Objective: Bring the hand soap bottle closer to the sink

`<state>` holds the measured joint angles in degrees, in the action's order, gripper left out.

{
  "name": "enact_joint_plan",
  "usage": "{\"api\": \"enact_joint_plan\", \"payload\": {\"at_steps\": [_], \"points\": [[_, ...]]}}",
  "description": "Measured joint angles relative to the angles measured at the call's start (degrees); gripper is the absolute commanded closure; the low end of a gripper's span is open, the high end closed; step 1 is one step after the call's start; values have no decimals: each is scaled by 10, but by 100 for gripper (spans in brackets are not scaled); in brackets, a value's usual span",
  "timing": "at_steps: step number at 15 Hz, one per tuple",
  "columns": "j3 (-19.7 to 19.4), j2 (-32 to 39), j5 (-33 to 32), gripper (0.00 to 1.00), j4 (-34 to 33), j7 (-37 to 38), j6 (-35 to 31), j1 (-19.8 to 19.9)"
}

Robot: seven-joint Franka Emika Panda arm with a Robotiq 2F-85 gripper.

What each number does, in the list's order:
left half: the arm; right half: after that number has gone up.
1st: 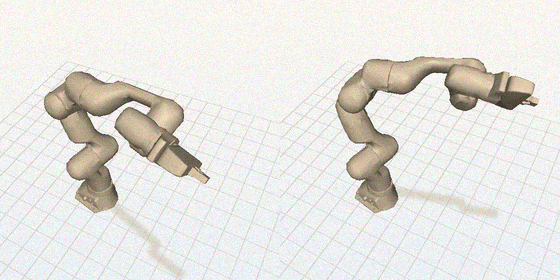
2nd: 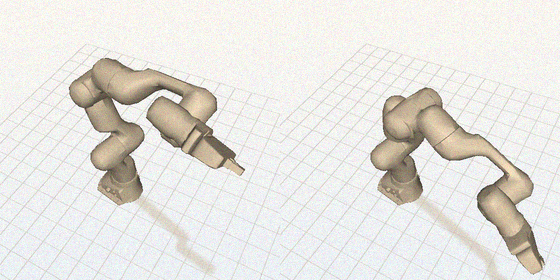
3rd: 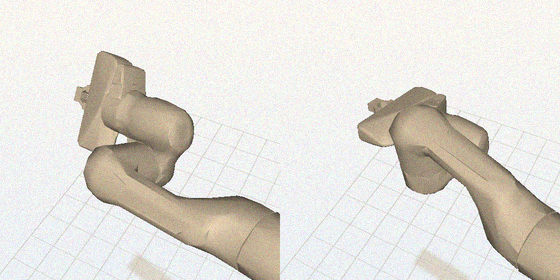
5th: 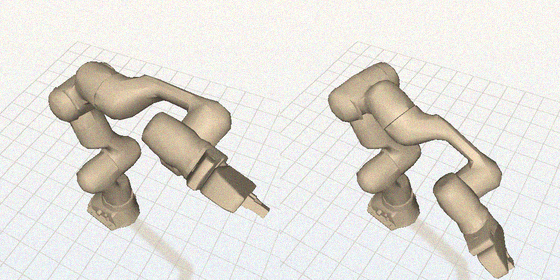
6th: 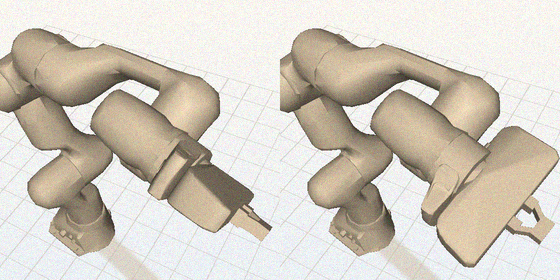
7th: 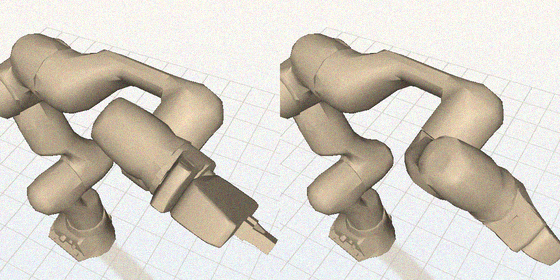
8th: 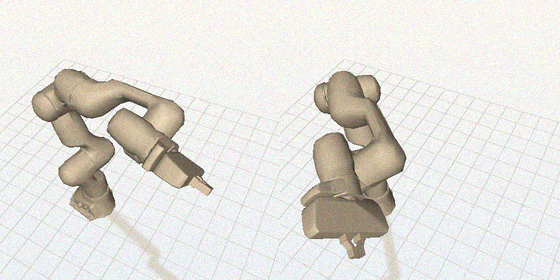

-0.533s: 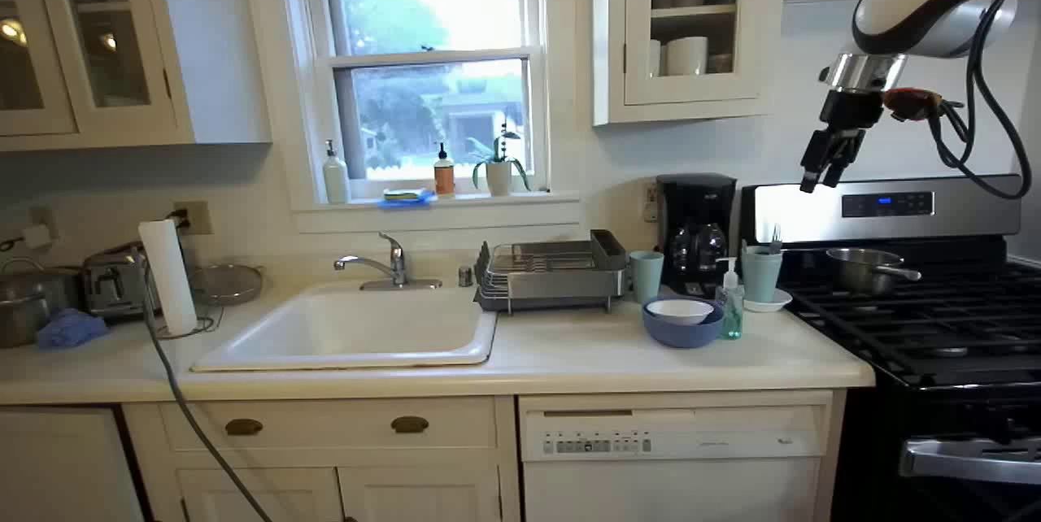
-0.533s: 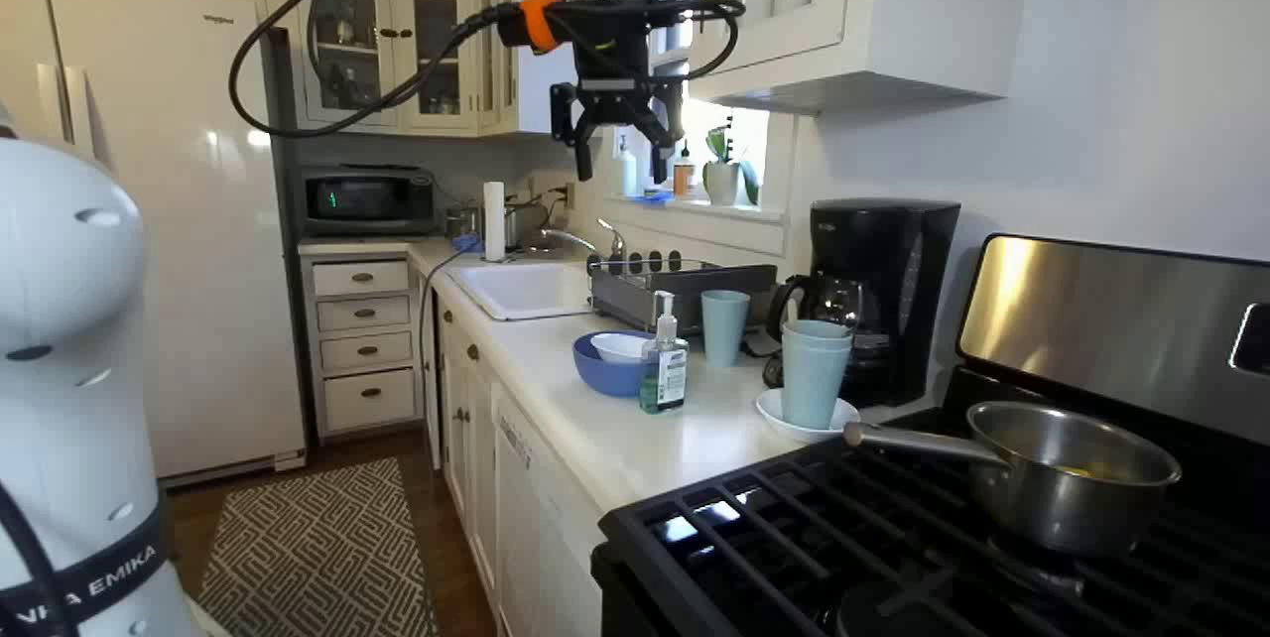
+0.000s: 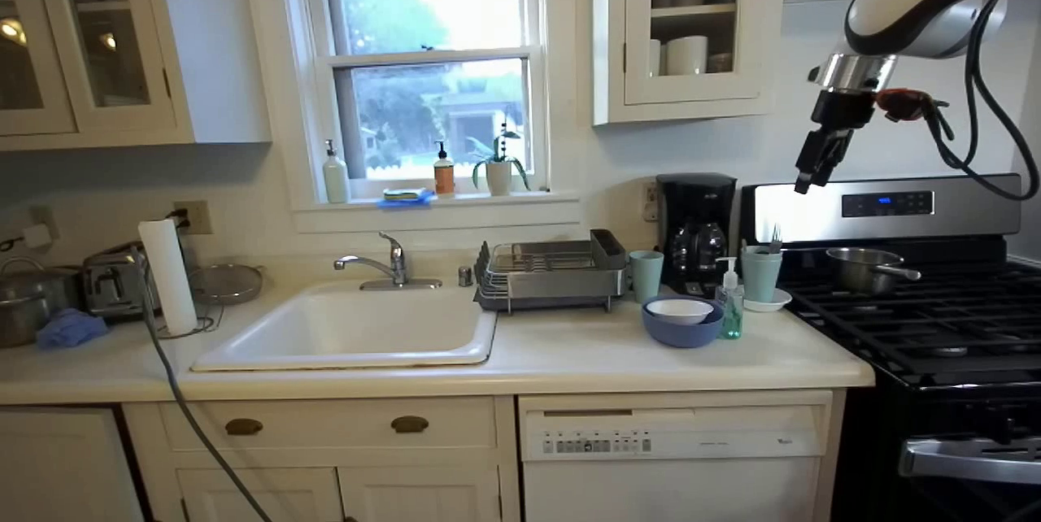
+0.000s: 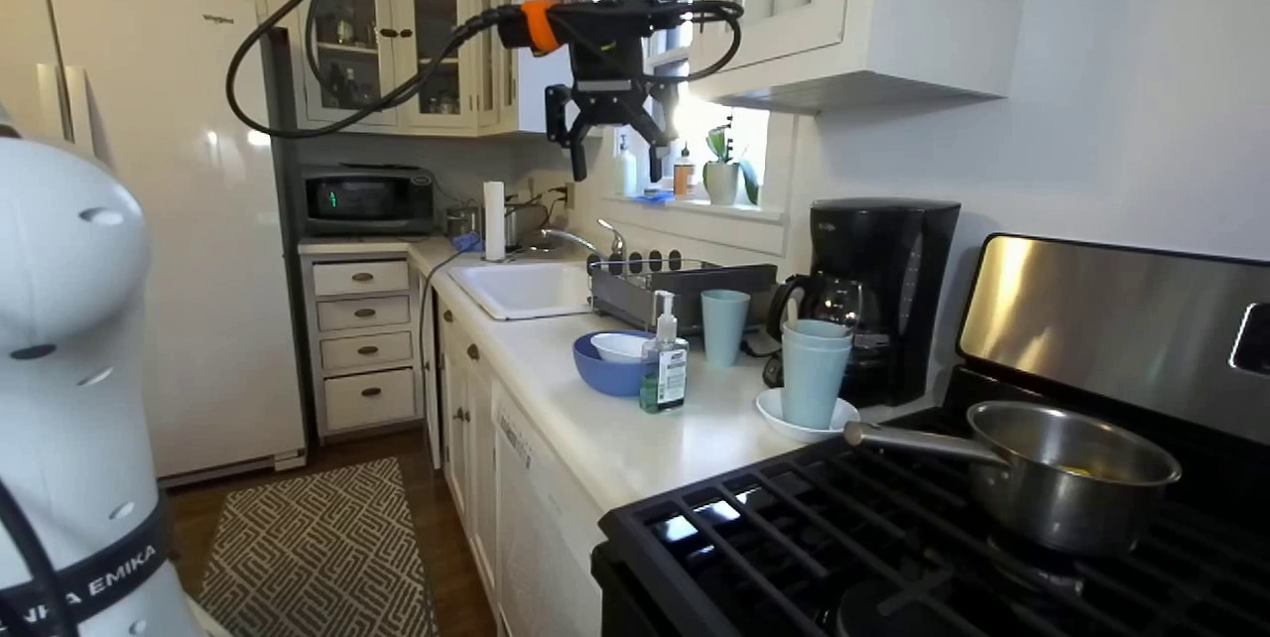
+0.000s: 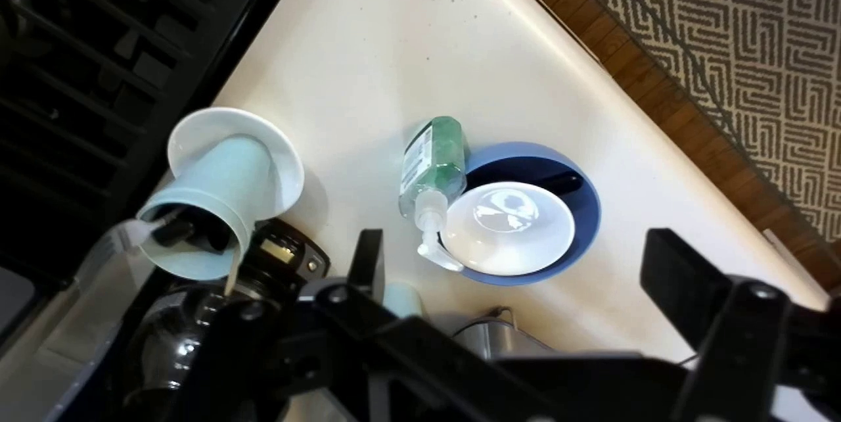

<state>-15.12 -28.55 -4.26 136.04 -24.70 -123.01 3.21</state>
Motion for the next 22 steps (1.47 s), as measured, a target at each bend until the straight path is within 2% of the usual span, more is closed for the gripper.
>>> {"api": "enact_joint_plan", "payload": {"at_steps": [6, 10, 13, 17, 22], "points": [[19, 99, -1, 0, -51, -120, -41, -51], [0, 182, 11, 0, -106, -269, -66, -54], [-29, 226, 48, 0, -132, -398, -71, -54], [-24, 260, 139, 0, -136, -543, -66, -24], [-16, 267, 152, 0, -137, -561, -66, -16]]}}
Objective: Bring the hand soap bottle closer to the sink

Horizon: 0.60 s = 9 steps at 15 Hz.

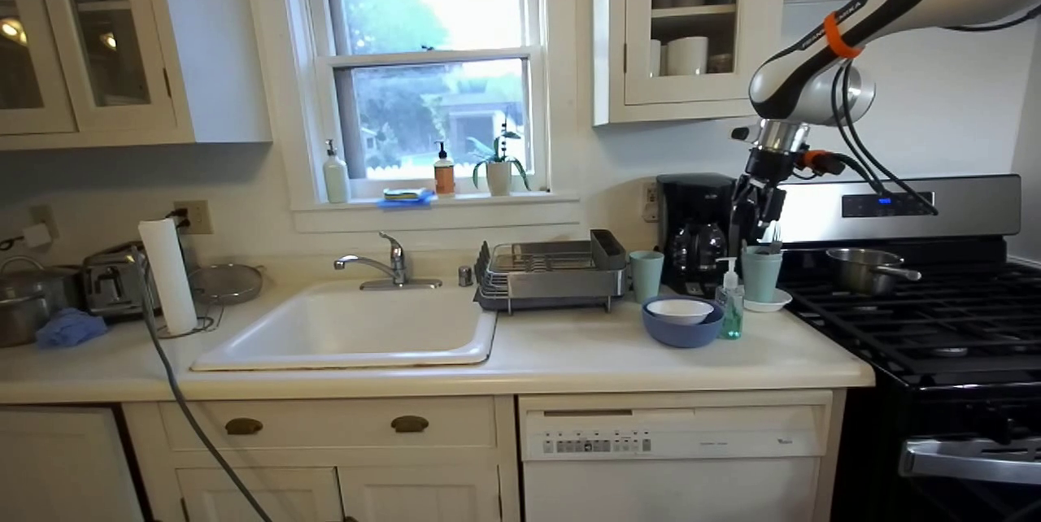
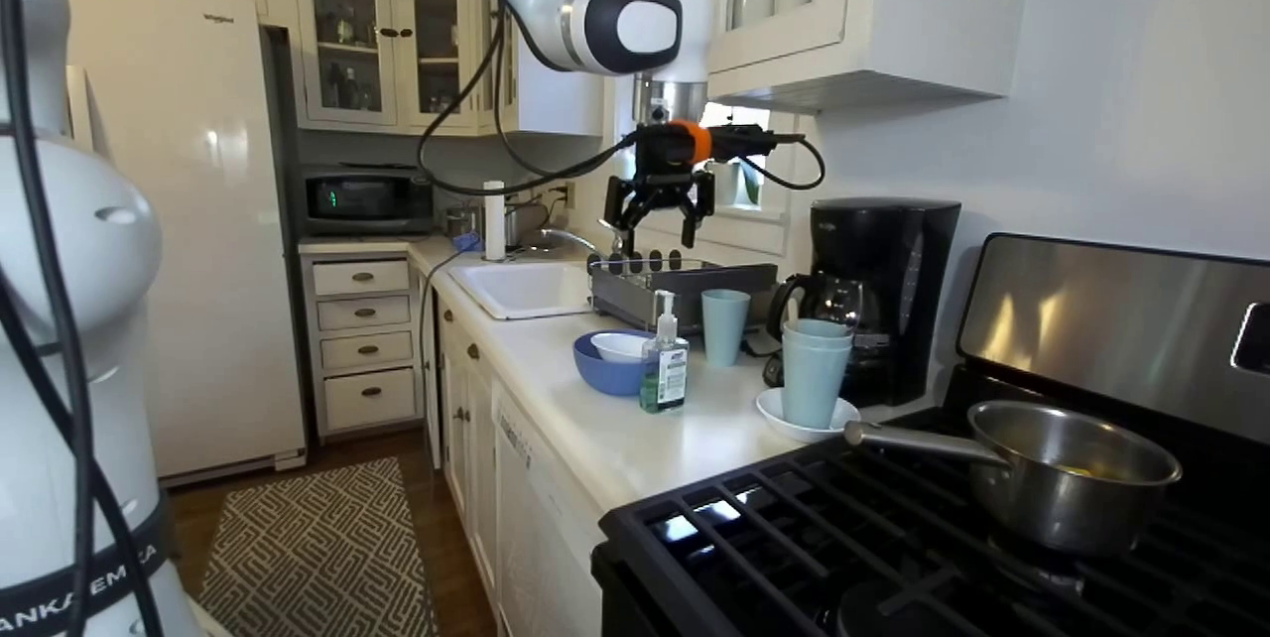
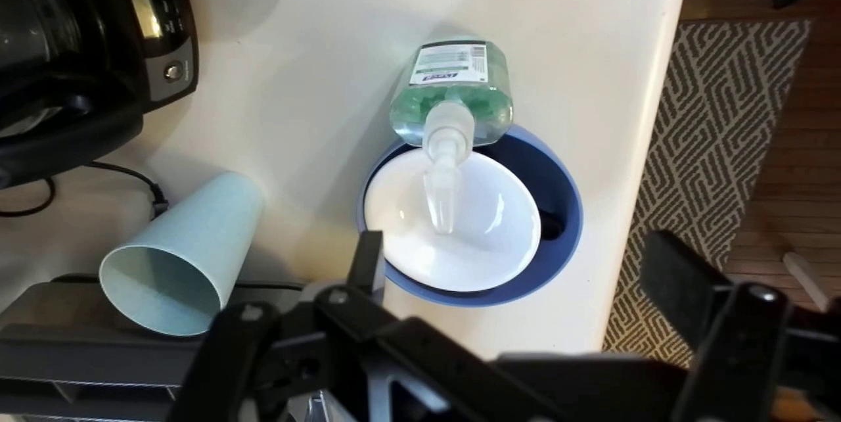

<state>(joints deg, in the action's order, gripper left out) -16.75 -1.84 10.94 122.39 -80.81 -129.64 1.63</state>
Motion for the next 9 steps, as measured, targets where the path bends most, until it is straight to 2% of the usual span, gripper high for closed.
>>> {"api": "enact_joint_plan", "payload": {"at_steps": [5, 9], "points": [[32, 29, 0, 0, 0, -3, -18, 19], [50, 73, -1, 0, -3, -5, -62, 33]]}}
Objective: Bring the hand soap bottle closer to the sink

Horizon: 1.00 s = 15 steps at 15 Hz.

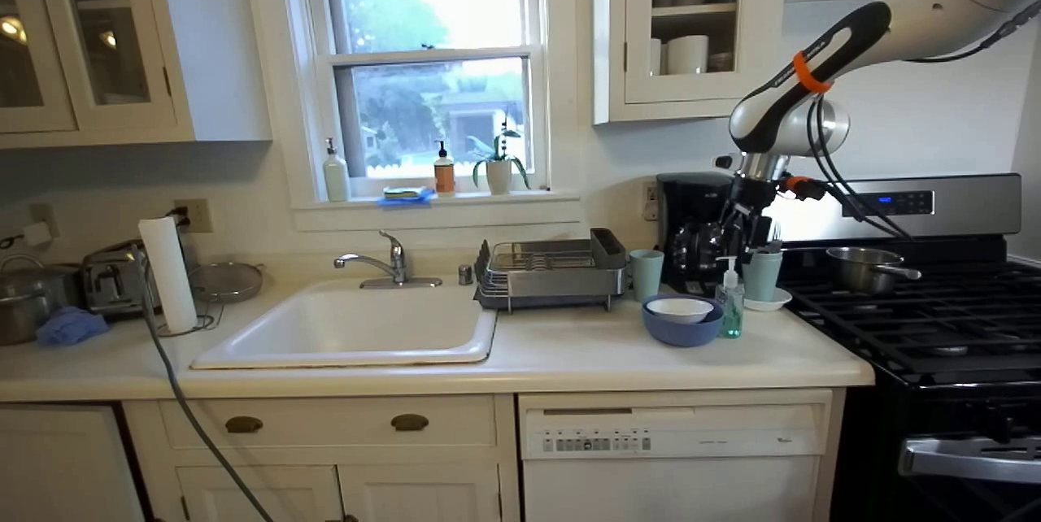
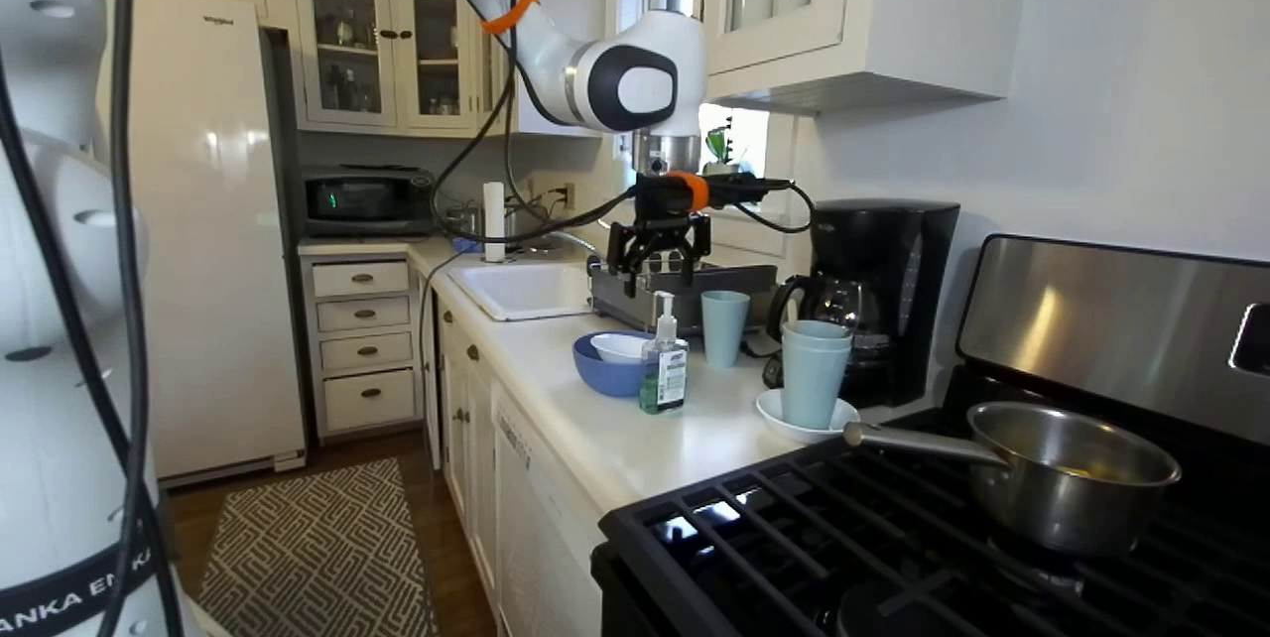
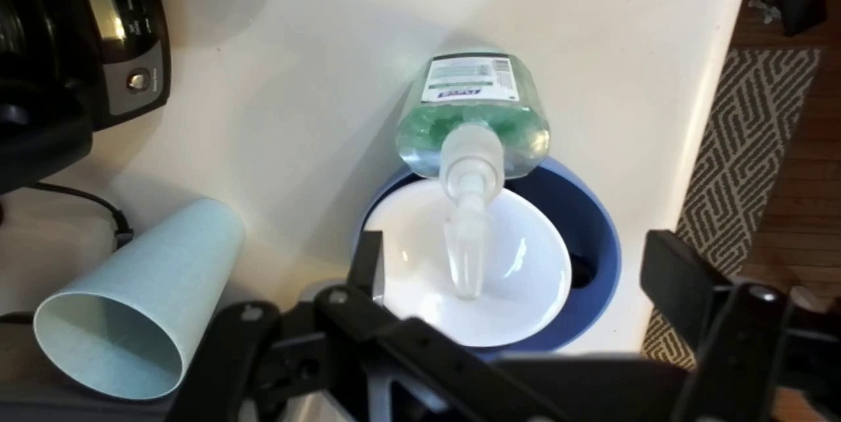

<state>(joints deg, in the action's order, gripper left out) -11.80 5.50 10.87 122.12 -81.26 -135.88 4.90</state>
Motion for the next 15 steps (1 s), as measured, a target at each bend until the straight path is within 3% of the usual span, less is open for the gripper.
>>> {"api": "enact_joint_plan", "payload": {"at_steps": [8, 10, 15], "points": [[27, 62, 0, 0, -30, -2, -33, 38], [32, 72, -1, 26, -39, -2, -33, 43], [39, 94, -5, 62, -51, -2, -31, 51]]}}
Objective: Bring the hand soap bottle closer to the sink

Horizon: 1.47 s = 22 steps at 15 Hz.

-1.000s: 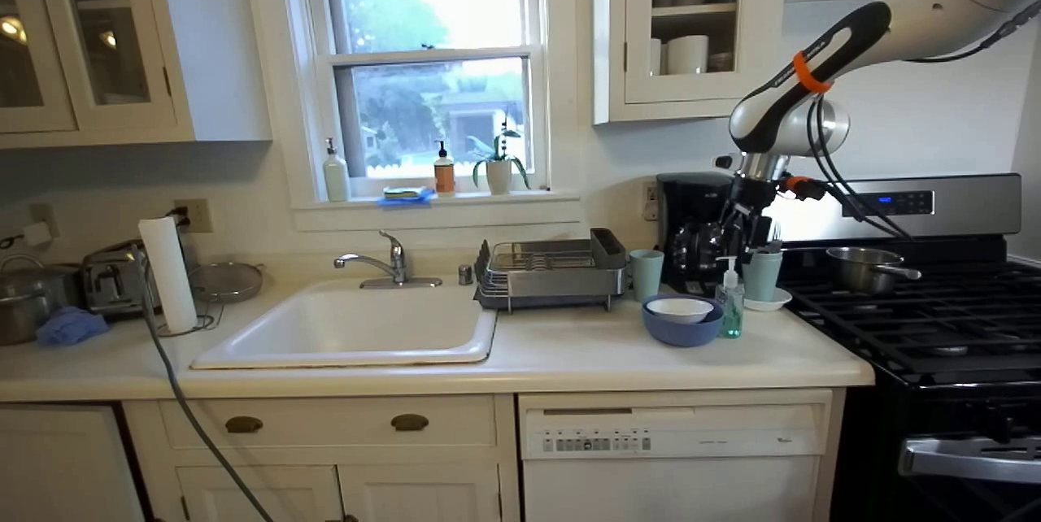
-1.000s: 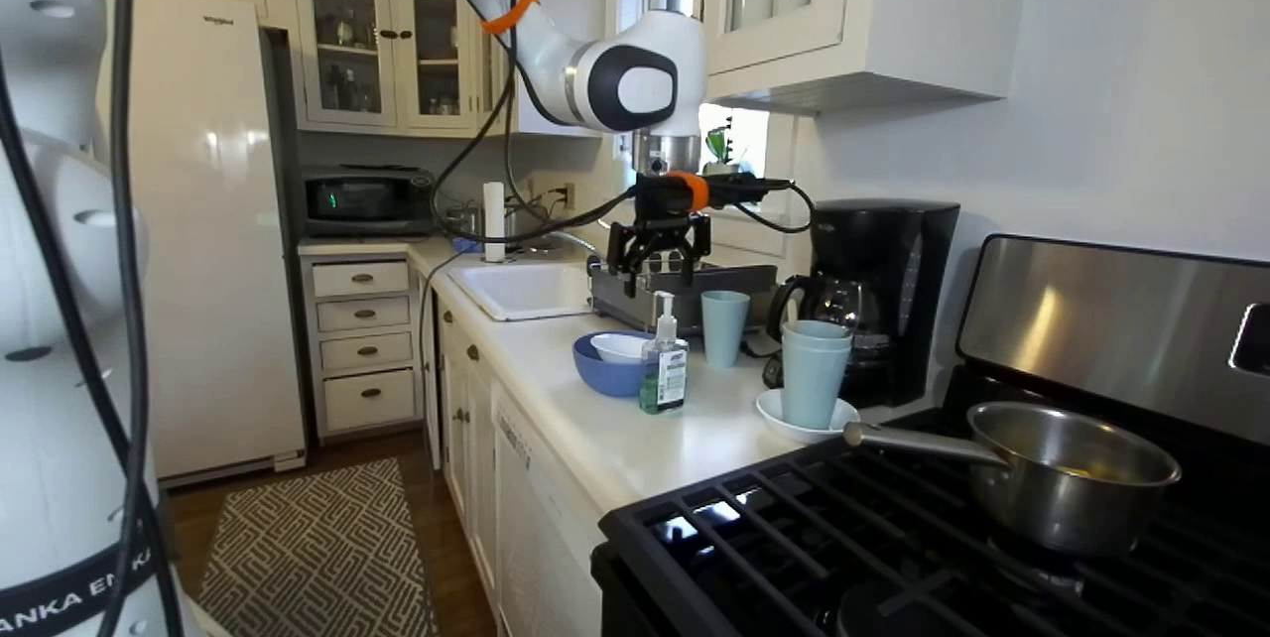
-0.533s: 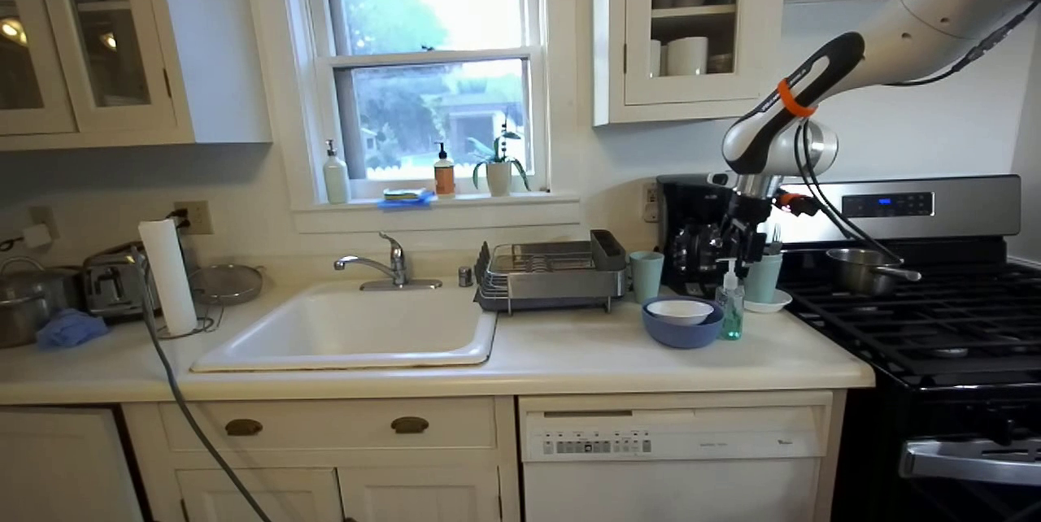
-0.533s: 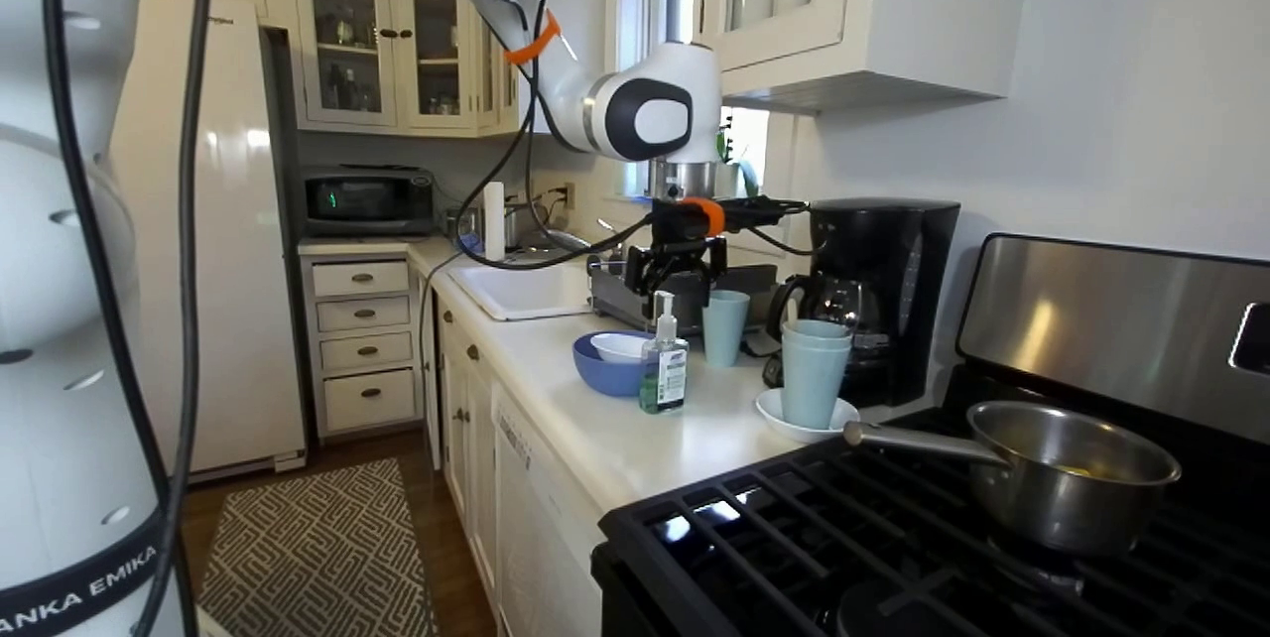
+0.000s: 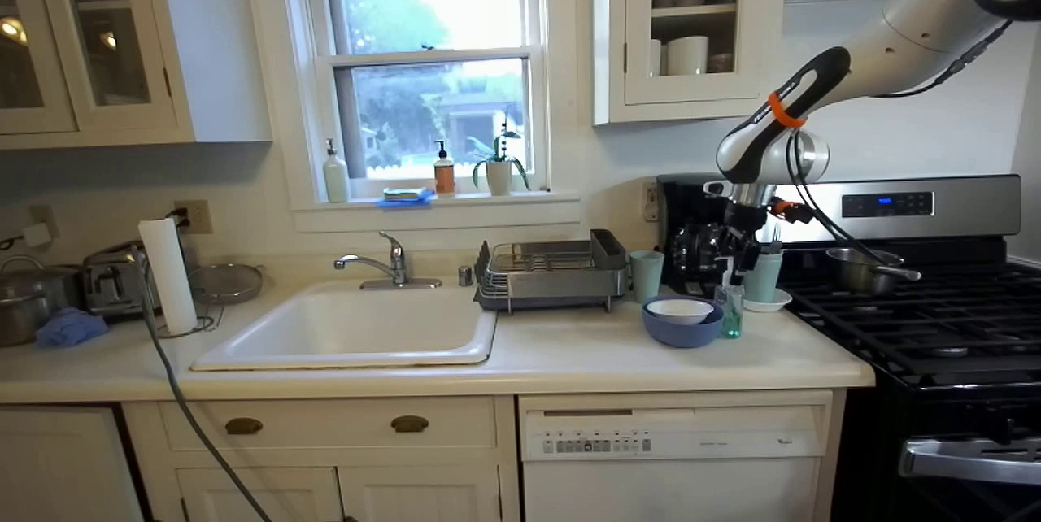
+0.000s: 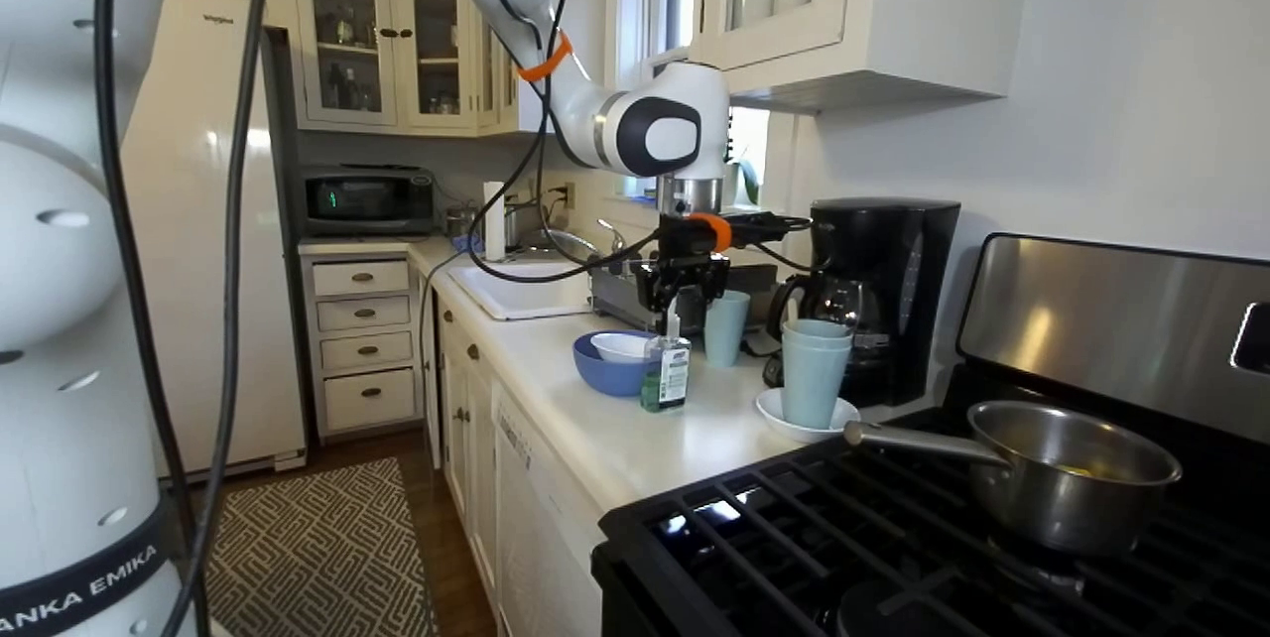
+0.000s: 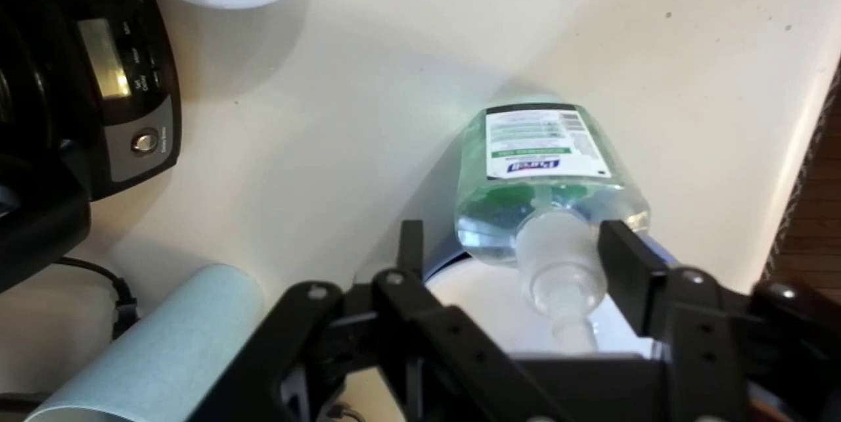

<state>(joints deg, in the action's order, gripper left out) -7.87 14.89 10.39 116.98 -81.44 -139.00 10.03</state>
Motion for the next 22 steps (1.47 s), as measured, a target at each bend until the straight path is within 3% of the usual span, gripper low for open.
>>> {"api": "enact_joint_plan", "payload": {"at_steps": [5, 10, 16, 22], "points": [[4, 5, -2, 94, -3, 0, 5, 4], [4, -25, -2, 92, -2, 10, 43, 9], [4, -128, -4, 92, 0, 37, 121, 6], [31, -191, -3, 92, -2, 103, 200, -45]]}}
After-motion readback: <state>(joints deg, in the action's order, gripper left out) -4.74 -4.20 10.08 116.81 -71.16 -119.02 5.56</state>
